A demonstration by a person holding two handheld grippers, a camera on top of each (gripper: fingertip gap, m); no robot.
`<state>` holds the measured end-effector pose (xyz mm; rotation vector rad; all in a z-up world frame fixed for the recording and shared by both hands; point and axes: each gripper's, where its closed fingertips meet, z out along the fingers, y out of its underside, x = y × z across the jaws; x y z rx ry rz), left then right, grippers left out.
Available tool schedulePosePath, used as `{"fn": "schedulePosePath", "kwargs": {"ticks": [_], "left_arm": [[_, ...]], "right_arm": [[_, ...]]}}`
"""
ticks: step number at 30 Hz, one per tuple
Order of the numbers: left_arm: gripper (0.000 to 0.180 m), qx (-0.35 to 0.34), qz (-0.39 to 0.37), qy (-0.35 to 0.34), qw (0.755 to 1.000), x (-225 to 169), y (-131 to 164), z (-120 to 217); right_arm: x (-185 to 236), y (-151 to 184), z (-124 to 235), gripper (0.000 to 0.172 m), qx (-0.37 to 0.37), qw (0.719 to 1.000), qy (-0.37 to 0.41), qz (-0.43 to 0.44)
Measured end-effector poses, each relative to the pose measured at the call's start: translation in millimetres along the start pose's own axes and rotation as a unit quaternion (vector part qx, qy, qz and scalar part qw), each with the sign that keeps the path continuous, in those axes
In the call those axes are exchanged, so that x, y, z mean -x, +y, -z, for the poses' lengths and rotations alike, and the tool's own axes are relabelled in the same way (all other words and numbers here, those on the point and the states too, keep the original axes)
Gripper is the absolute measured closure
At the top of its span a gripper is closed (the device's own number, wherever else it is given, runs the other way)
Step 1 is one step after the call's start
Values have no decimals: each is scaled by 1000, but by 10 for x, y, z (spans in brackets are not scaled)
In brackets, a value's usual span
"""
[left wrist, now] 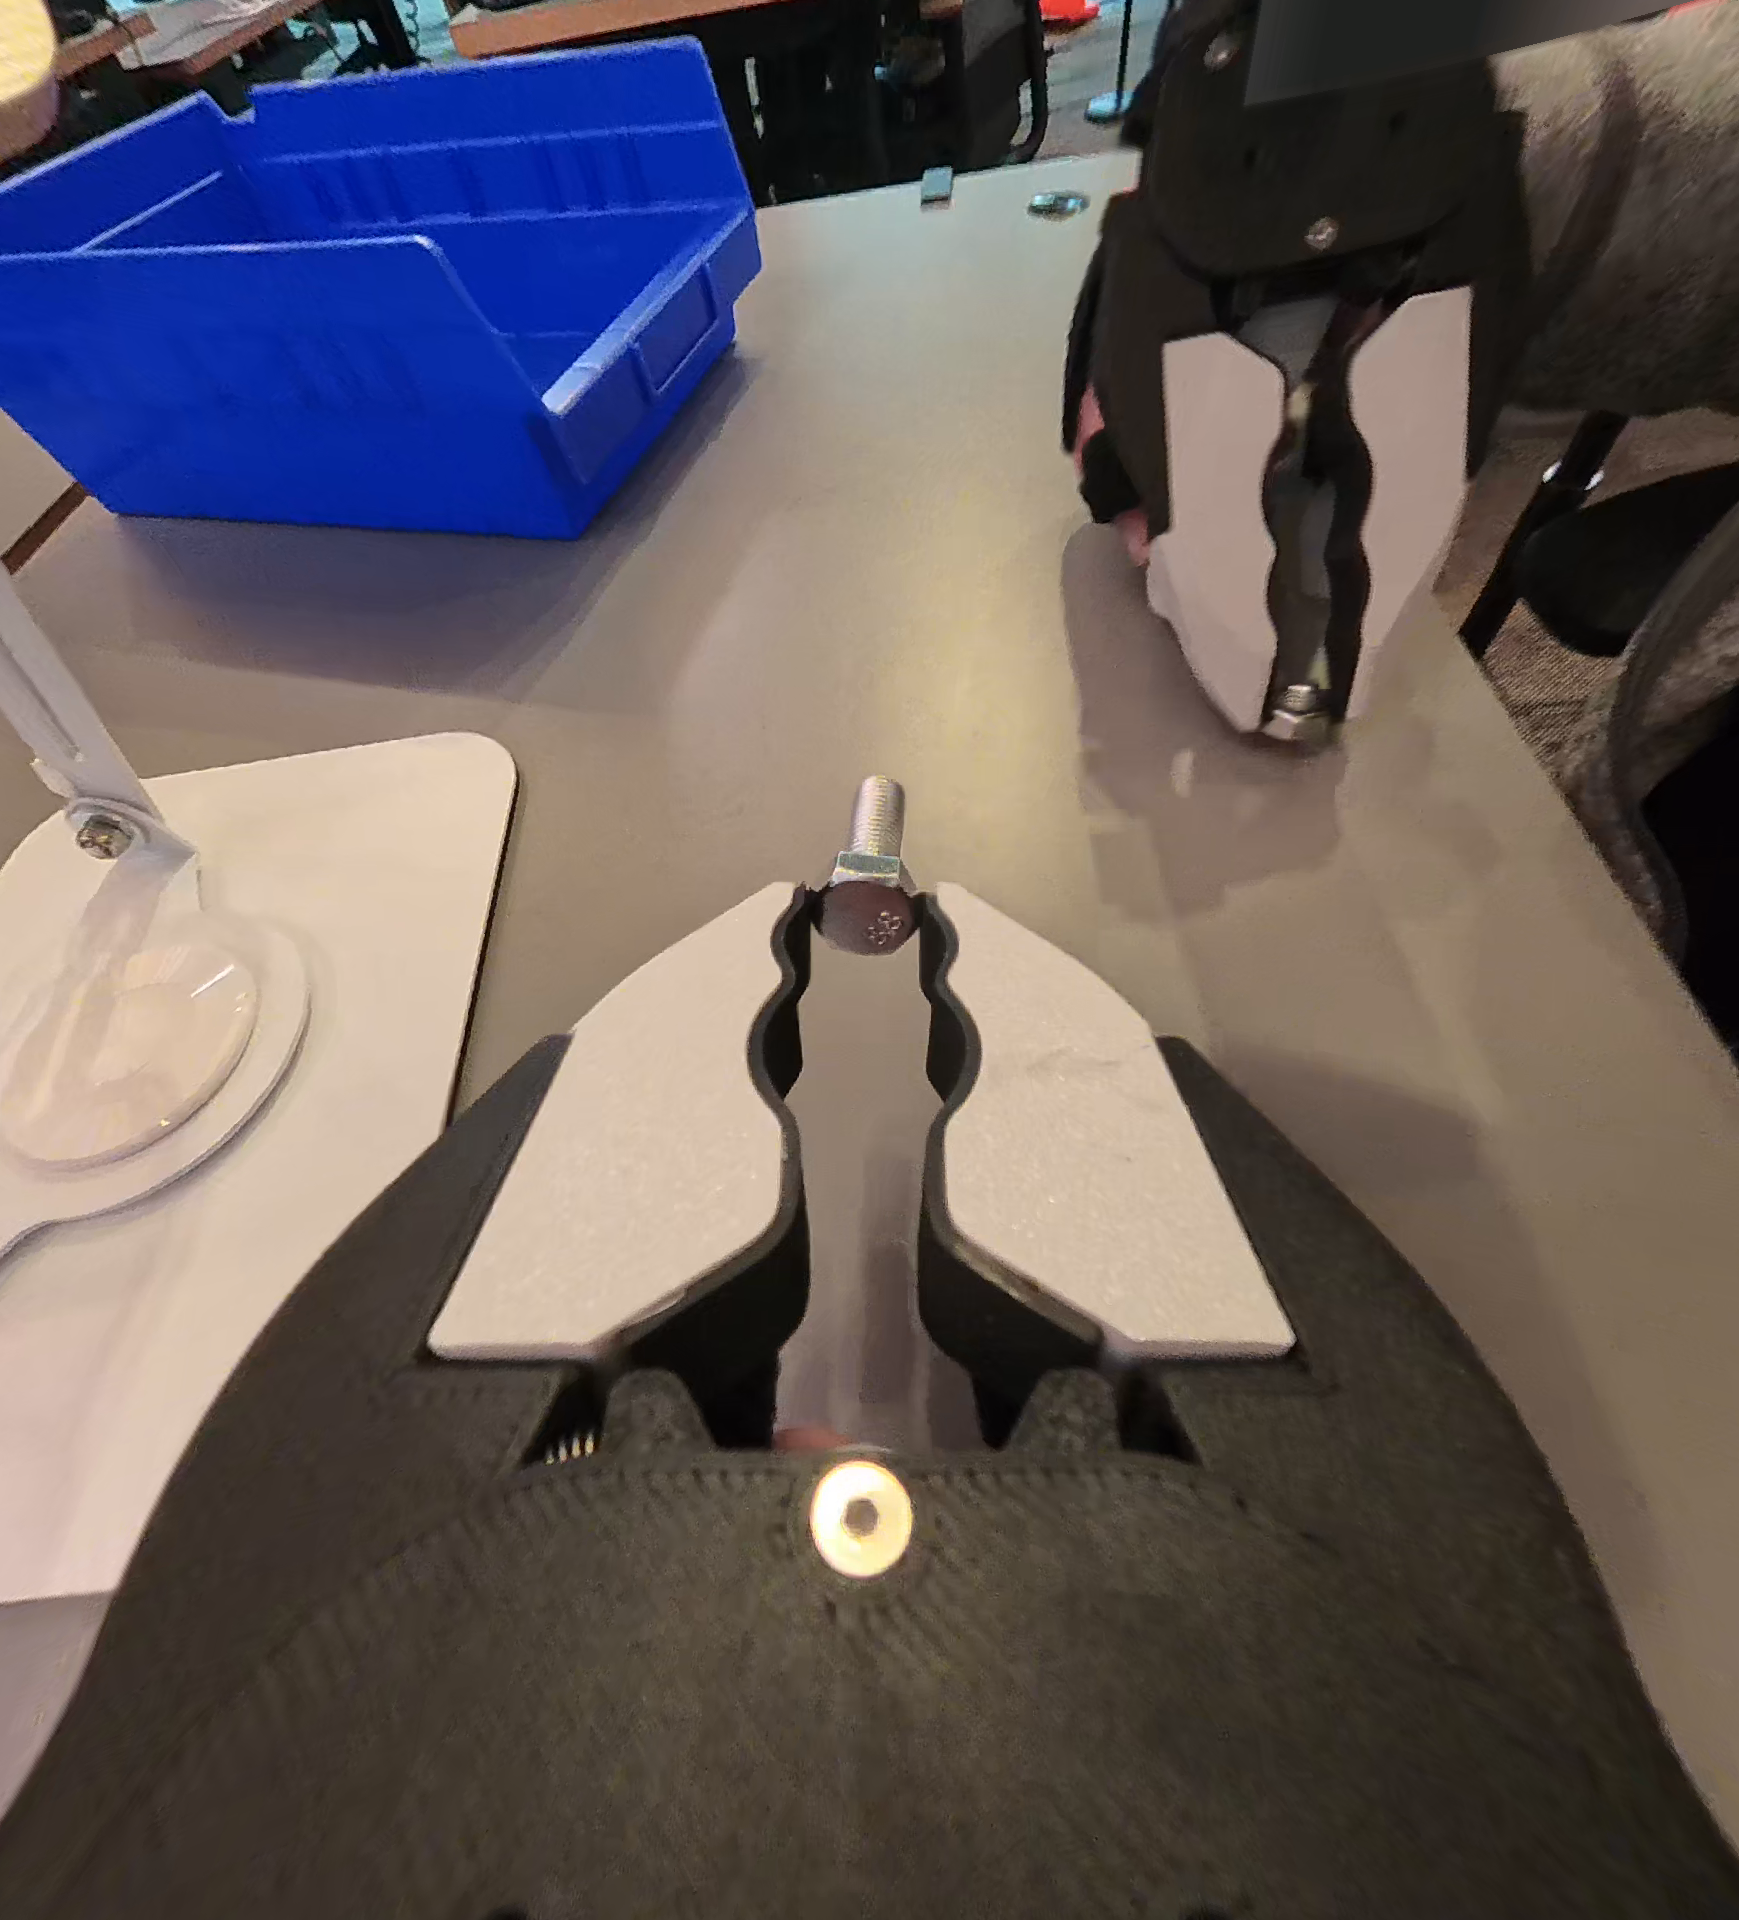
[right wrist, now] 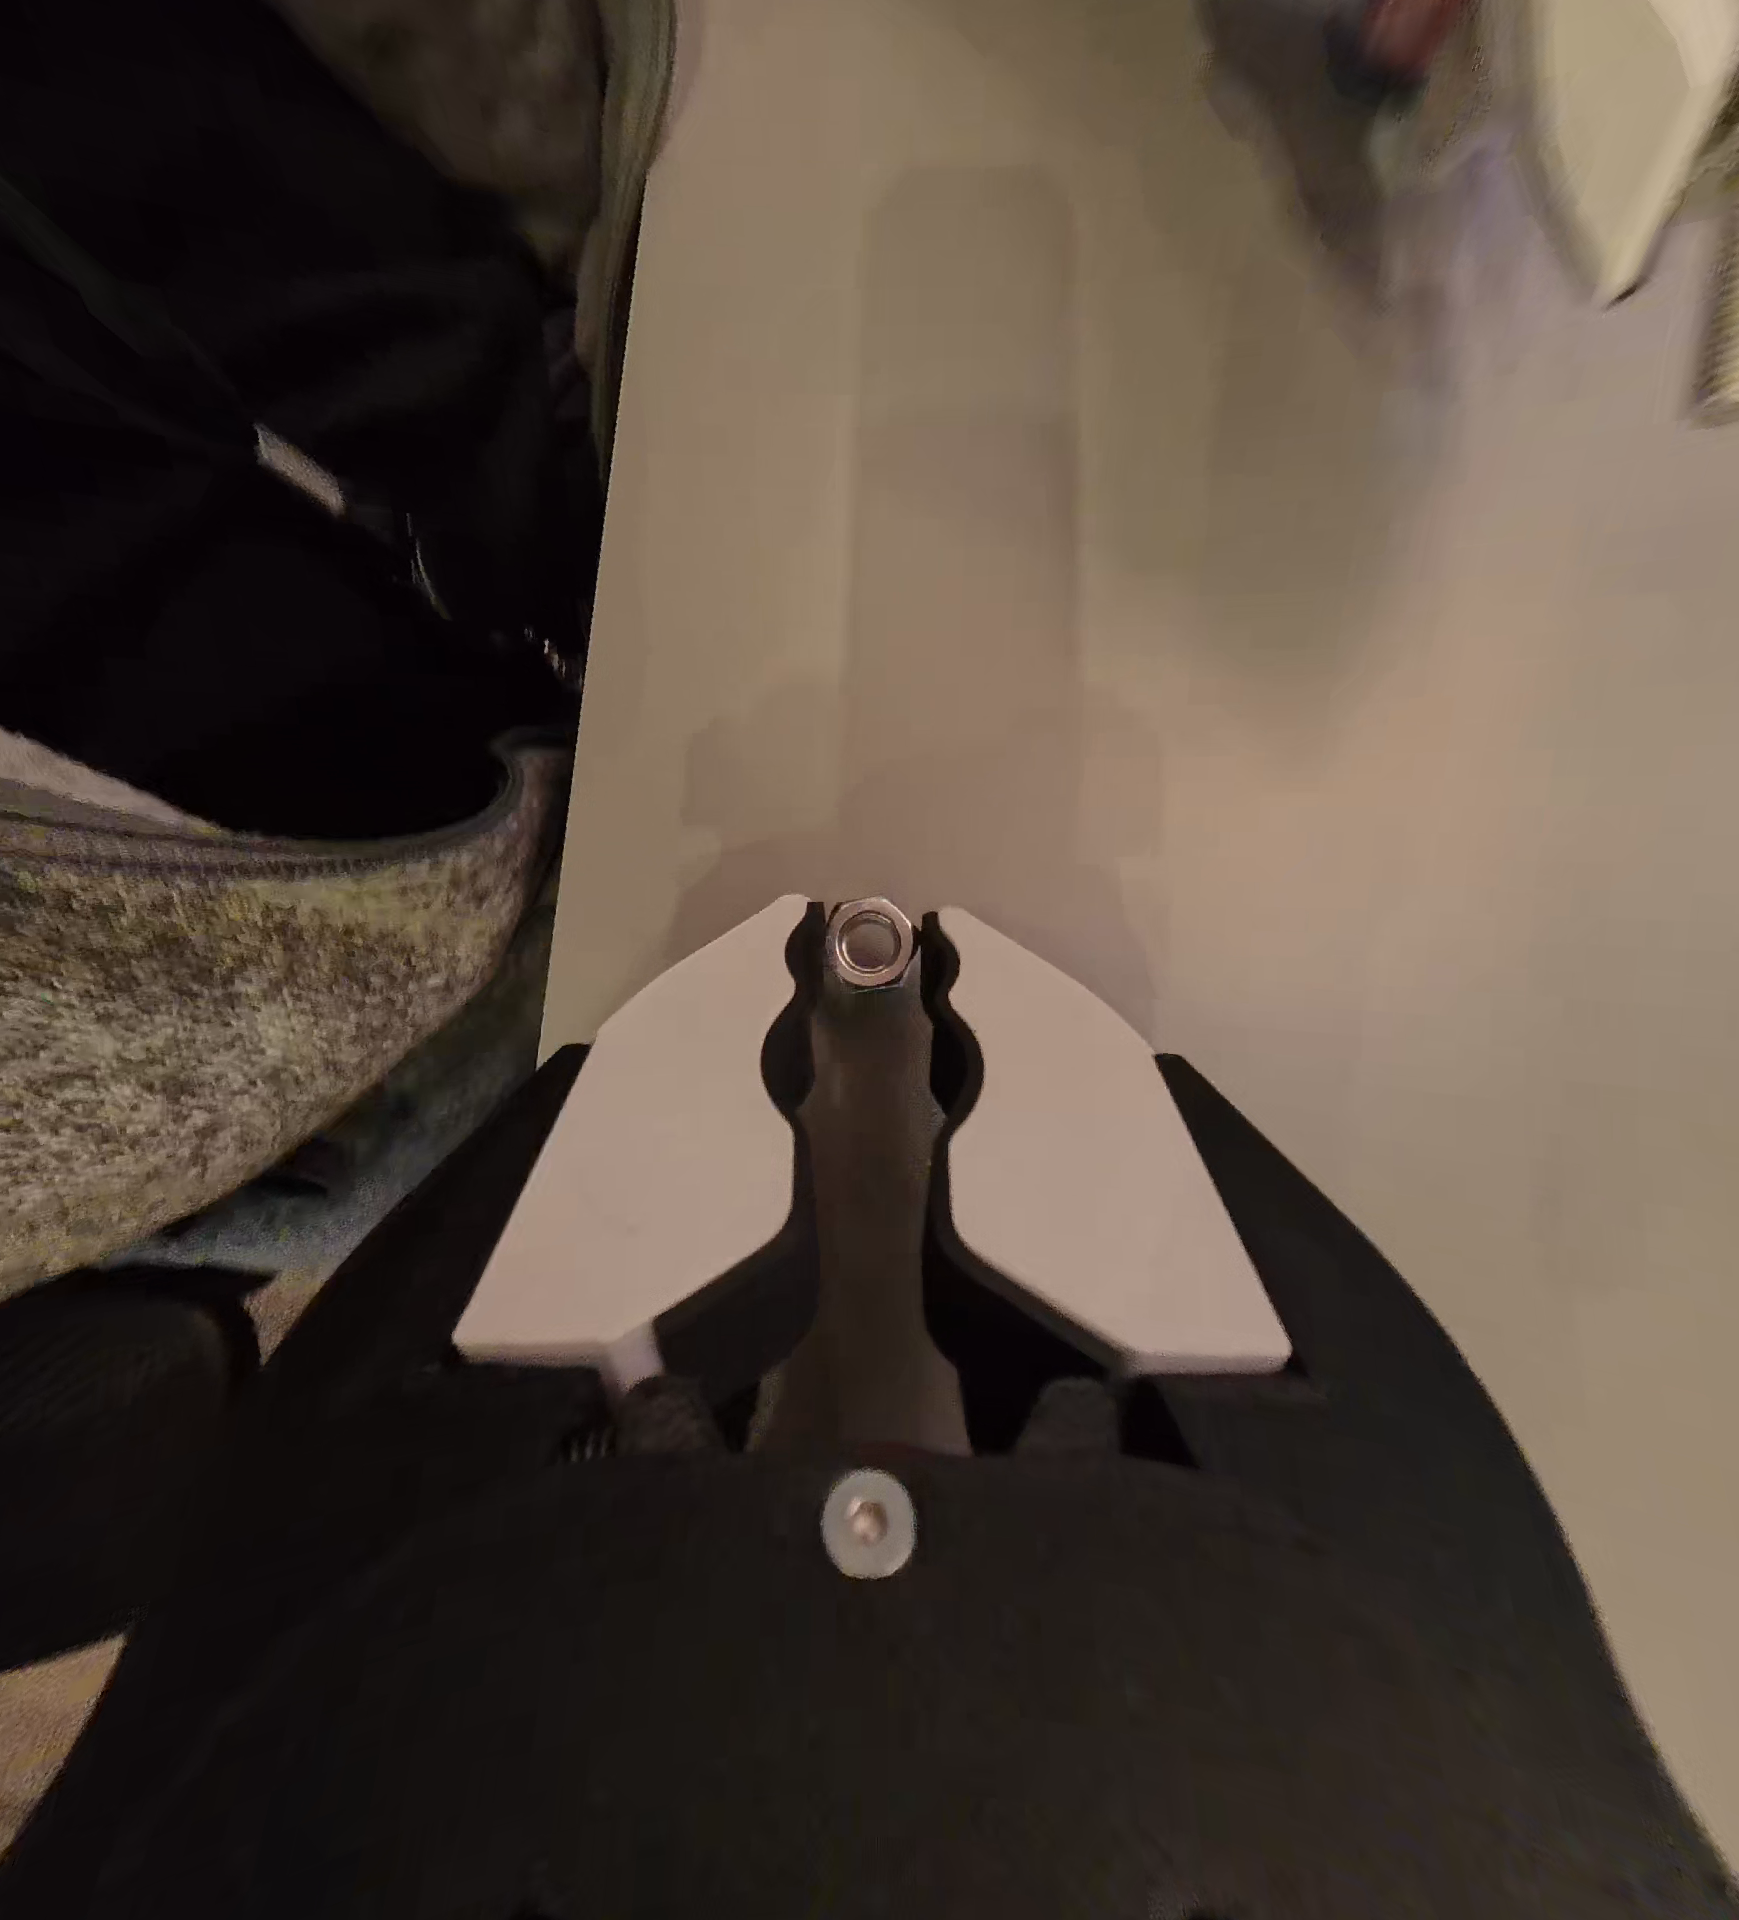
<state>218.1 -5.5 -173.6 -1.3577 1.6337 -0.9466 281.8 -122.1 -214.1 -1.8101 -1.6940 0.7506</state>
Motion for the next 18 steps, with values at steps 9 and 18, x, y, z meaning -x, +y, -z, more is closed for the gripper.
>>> {"fn": "schedulePosePath", "kwargs": {"ticks": [9,18], "left_arm": [[162,-211,197,179,940,-148,-686,154],[162,-300,261,267,878,-292,-1009,175]], "right_arm": [[-549,-1008,648,154,-258,959,113,44],[-629,-1441,829,154,-346,922,130,112]]}}
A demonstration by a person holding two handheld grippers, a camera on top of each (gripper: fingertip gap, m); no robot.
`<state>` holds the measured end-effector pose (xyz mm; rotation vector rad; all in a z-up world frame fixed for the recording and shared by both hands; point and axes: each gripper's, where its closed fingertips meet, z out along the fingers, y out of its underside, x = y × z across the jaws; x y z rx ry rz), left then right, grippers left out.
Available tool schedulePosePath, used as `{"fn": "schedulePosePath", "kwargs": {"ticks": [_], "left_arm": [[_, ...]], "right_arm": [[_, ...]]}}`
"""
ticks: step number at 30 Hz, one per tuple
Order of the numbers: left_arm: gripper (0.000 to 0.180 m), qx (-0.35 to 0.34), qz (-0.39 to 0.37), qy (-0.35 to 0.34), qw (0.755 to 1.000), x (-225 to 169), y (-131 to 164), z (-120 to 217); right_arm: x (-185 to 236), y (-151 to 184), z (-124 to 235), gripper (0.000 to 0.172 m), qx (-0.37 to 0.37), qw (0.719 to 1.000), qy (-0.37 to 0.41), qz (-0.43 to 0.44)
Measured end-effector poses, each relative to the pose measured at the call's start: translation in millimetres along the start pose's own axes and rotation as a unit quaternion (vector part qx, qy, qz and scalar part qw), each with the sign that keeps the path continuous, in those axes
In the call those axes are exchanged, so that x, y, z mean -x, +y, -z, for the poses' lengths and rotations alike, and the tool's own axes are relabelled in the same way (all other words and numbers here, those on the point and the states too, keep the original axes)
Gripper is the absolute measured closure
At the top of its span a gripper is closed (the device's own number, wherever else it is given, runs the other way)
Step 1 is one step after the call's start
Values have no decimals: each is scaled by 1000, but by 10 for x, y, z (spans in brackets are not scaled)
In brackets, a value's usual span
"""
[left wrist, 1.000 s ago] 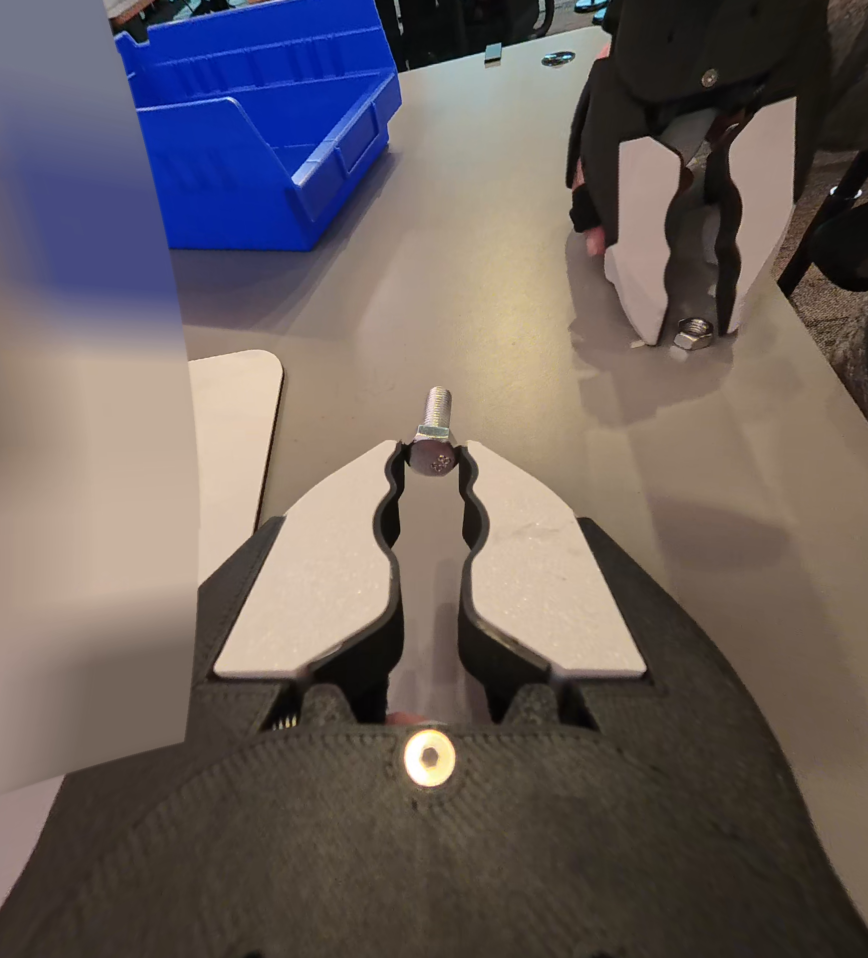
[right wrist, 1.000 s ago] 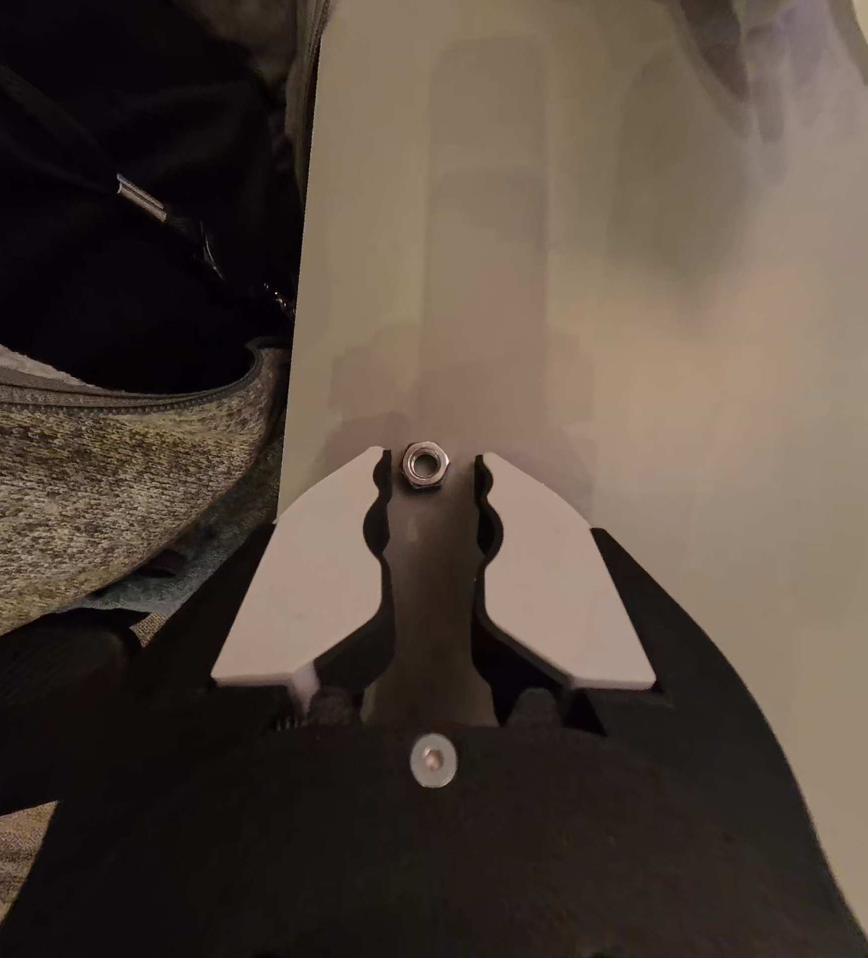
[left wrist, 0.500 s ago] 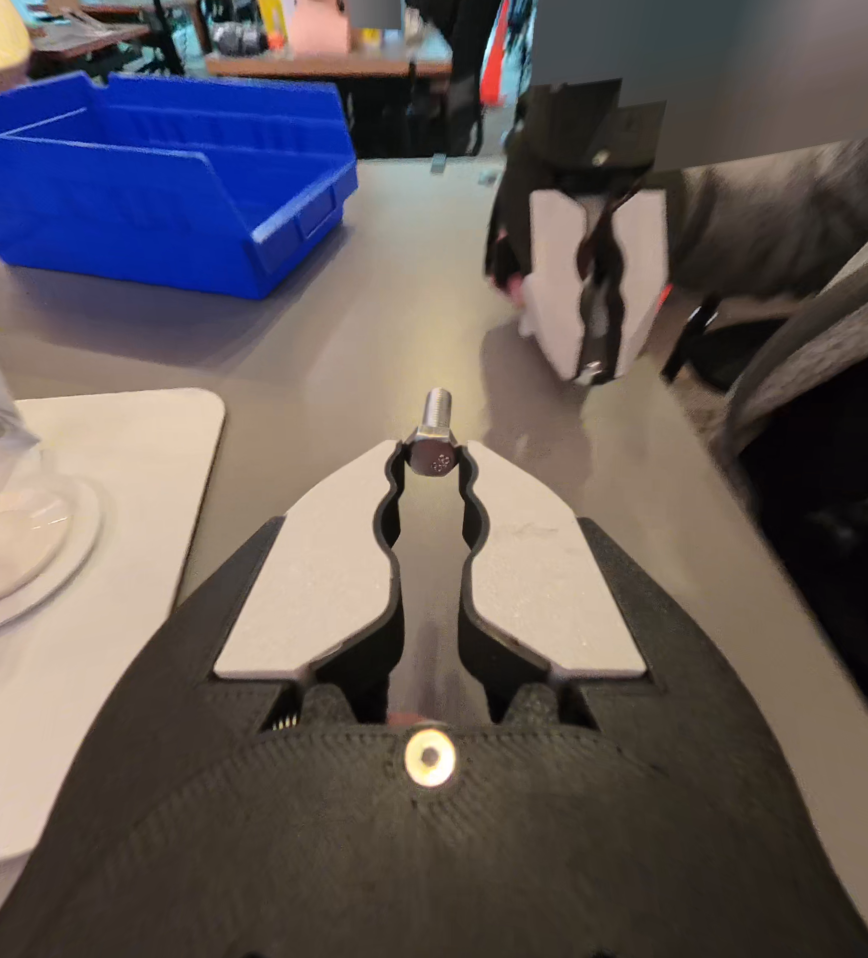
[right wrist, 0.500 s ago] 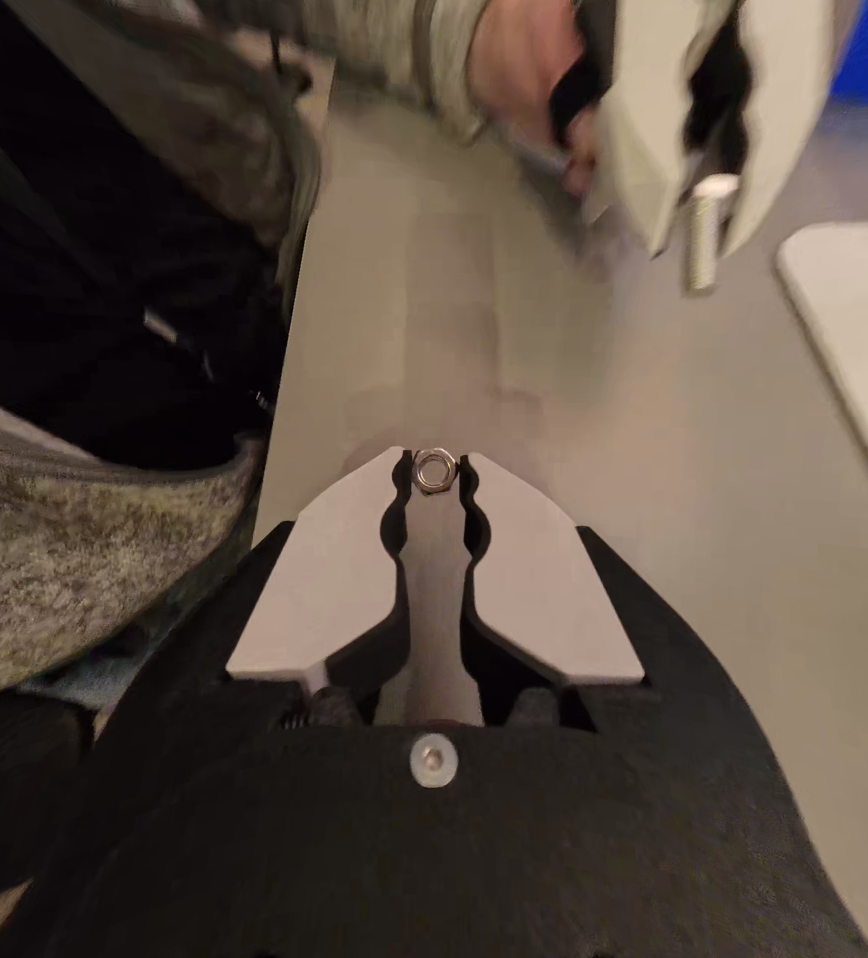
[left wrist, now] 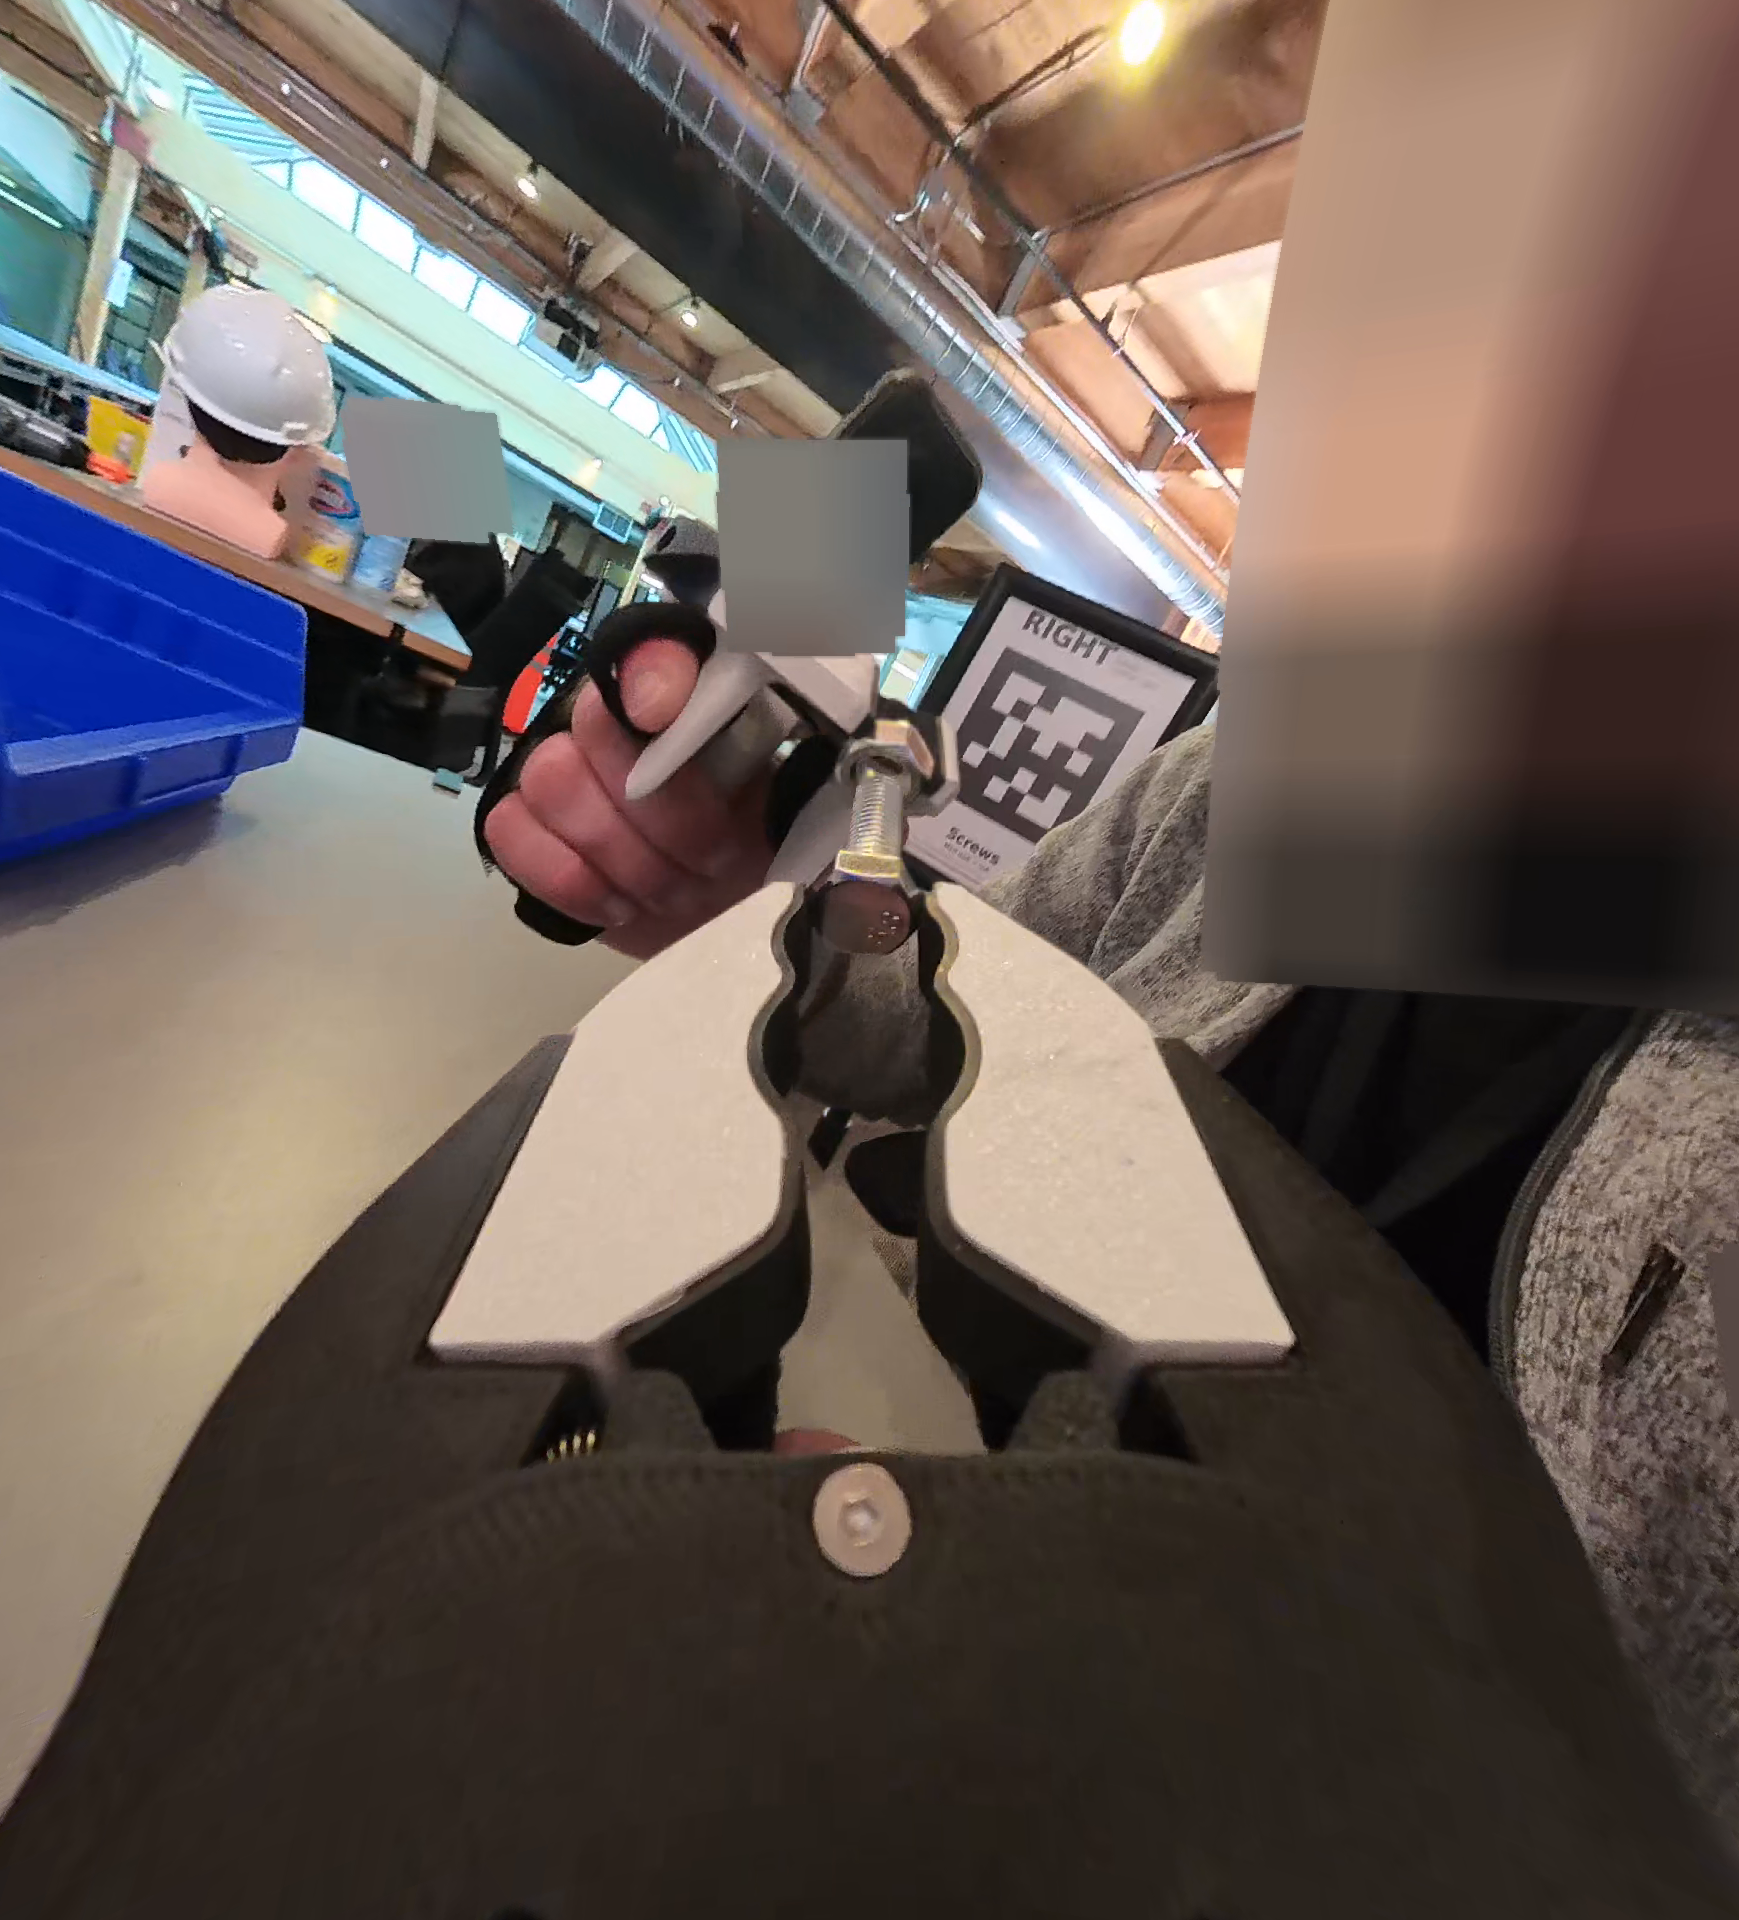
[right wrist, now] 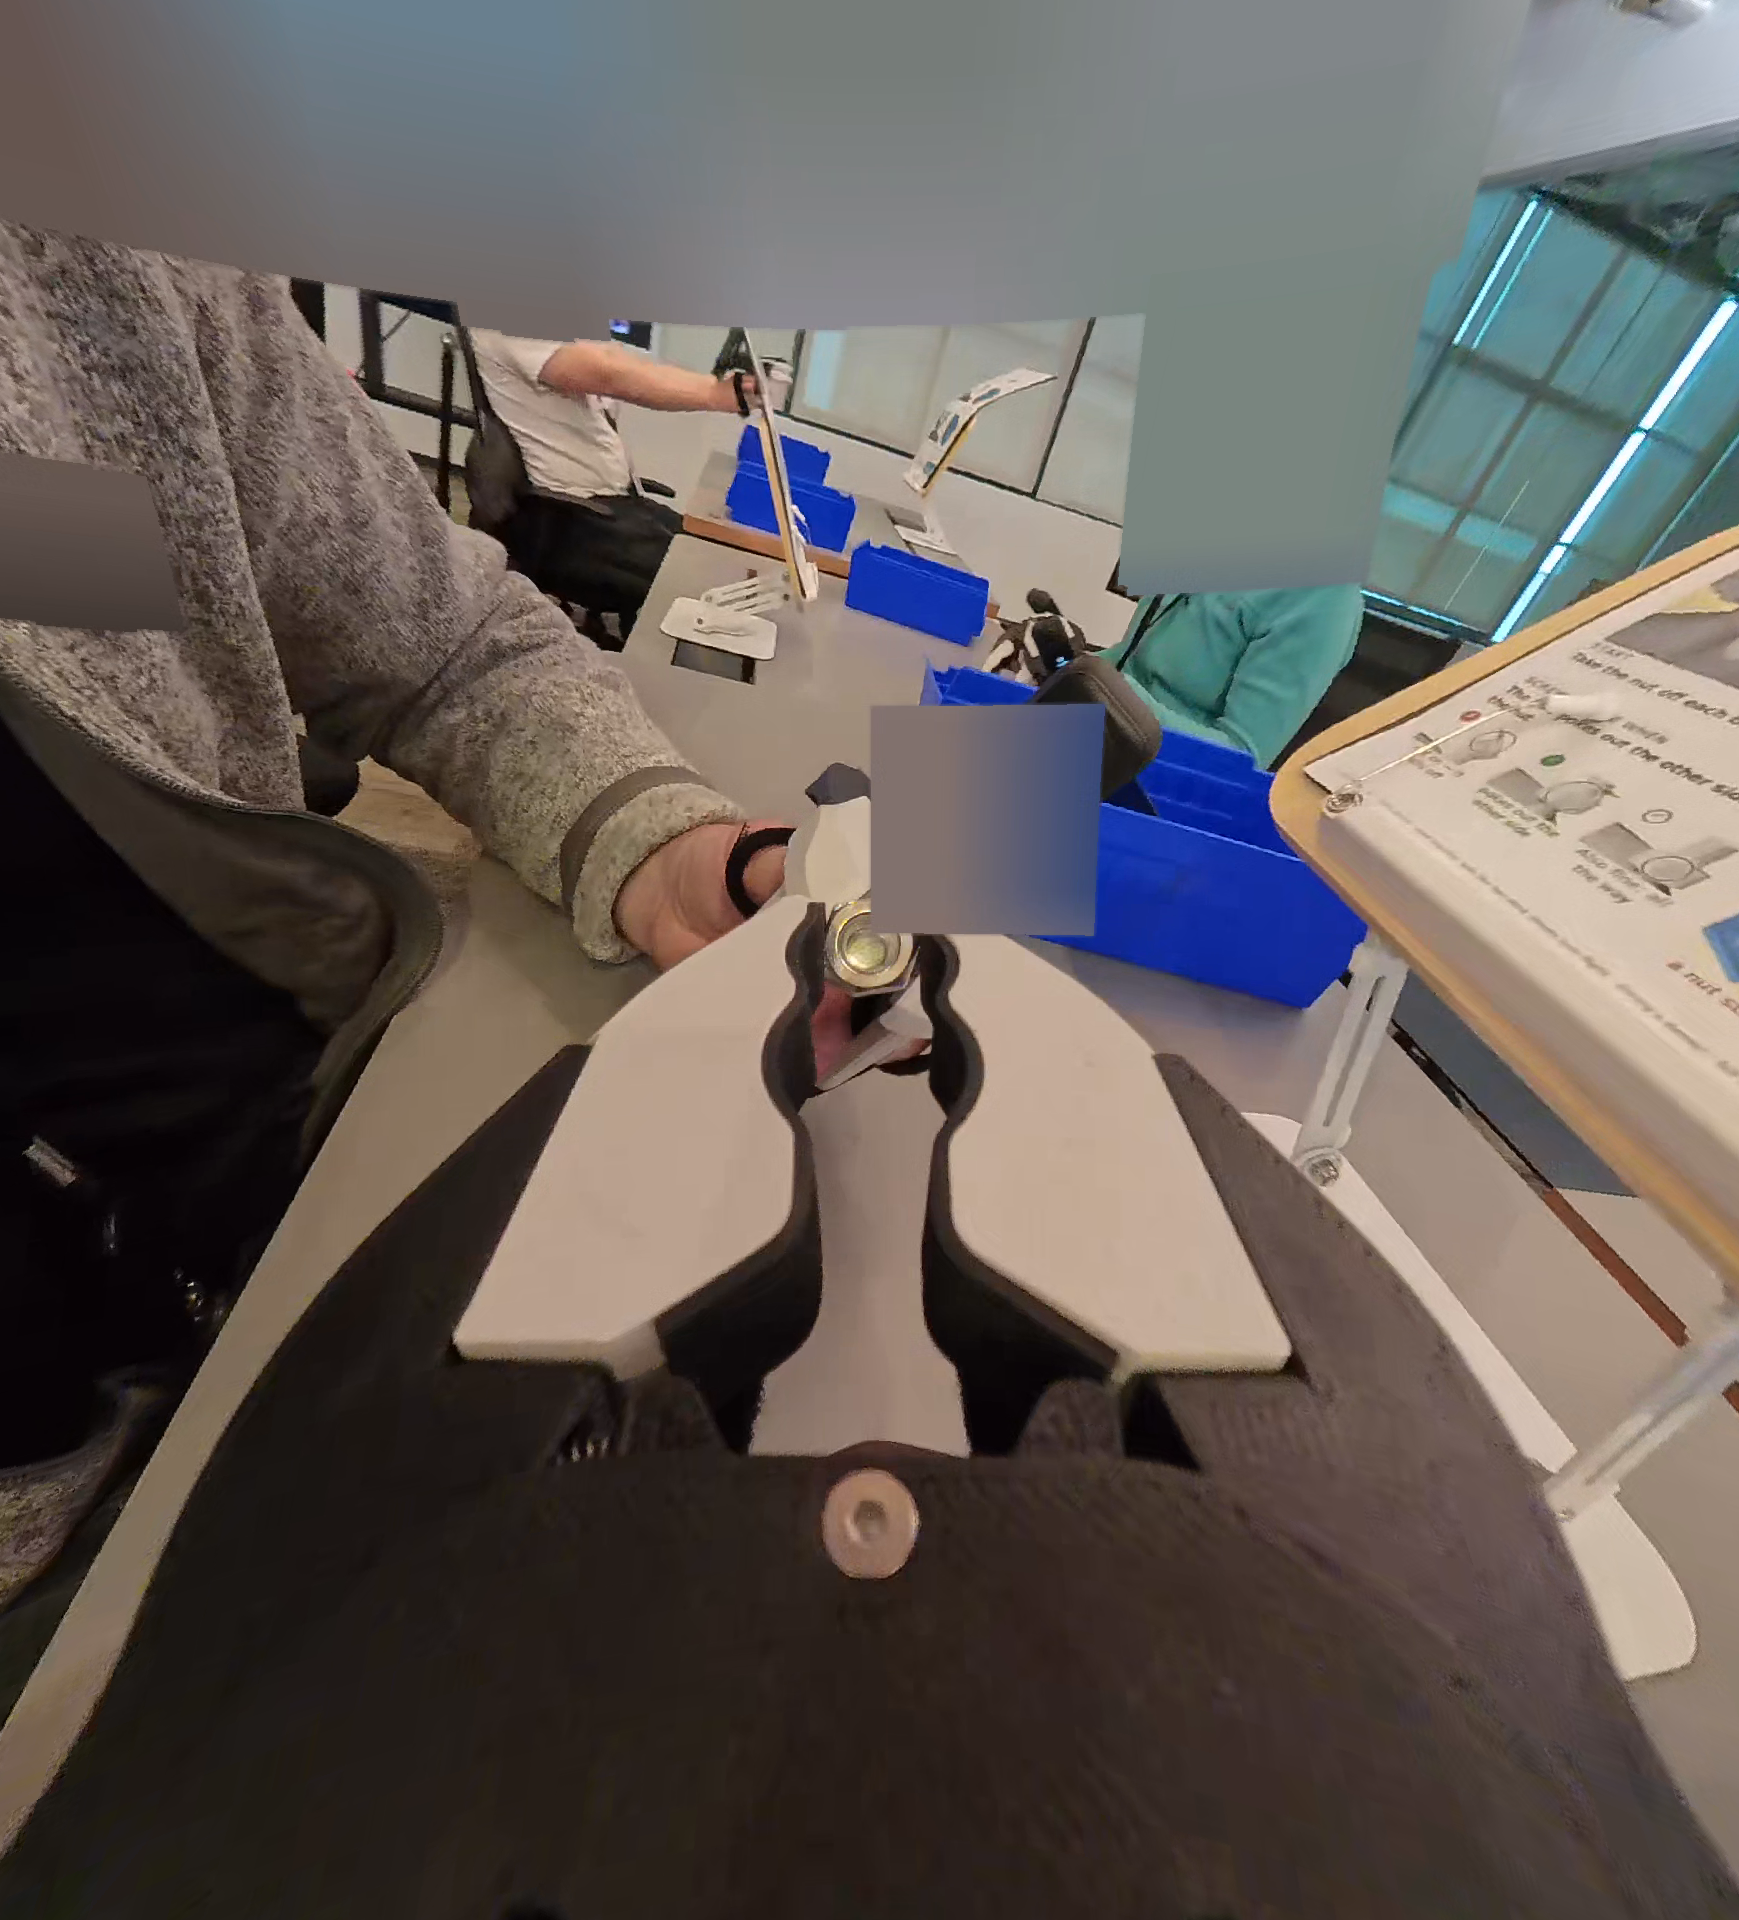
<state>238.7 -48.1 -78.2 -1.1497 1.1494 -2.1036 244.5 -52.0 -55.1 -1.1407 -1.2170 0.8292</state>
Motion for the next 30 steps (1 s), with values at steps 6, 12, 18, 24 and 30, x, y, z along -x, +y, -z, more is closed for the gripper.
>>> {"fn": "schedulePosePath", "kwargs": {"ticks": [6,12,18,24,30], "left_arm": [[162,-20,20,17,999,-20,-12,-24],[162,-26,28,16,999,-16,-9,-23],[162,-41,29,12,999,-20,-36,-24],[161,-64,43,25,997,-43,-85,-34],[162,-88,56,50,993,-84,-122,-97]], "right_arm": [[5,-12,-40,154,-12,1000,-1,11],[0,1,-62,154,-11,1000,-2,12],[-28,-23,-72,154,-31,999,14,5],[-31,-65,-69,155,-54,998,17,2],[-60,-186,-67,155,-98,995,26,-12]]}}
